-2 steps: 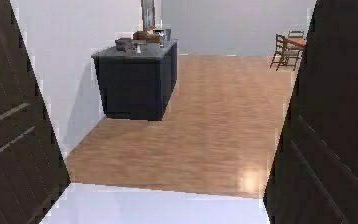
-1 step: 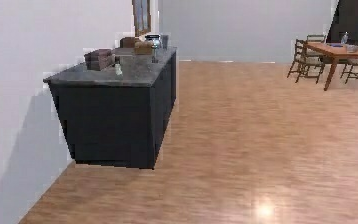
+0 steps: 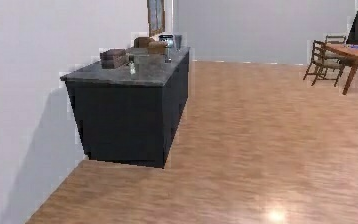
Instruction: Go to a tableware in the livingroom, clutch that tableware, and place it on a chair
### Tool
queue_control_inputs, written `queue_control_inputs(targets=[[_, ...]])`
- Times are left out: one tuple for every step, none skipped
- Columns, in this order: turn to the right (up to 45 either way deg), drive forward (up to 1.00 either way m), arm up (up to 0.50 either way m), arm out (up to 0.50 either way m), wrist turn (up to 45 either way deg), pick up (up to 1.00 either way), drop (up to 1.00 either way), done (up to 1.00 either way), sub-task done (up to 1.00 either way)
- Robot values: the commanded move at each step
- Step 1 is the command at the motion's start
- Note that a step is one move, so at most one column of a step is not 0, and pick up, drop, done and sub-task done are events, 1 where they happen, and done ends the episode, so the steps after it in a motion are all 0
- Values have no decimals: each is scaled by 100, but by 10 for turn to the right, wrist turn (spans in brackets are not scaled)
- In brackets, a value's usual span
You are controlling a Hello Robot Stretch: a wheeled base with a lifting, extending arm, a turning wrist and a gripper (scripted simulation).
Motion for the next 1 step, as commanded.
queue_control_inputs(targets=[[0, 55, 0, 0, 0, 0, 0, 0, 0]])
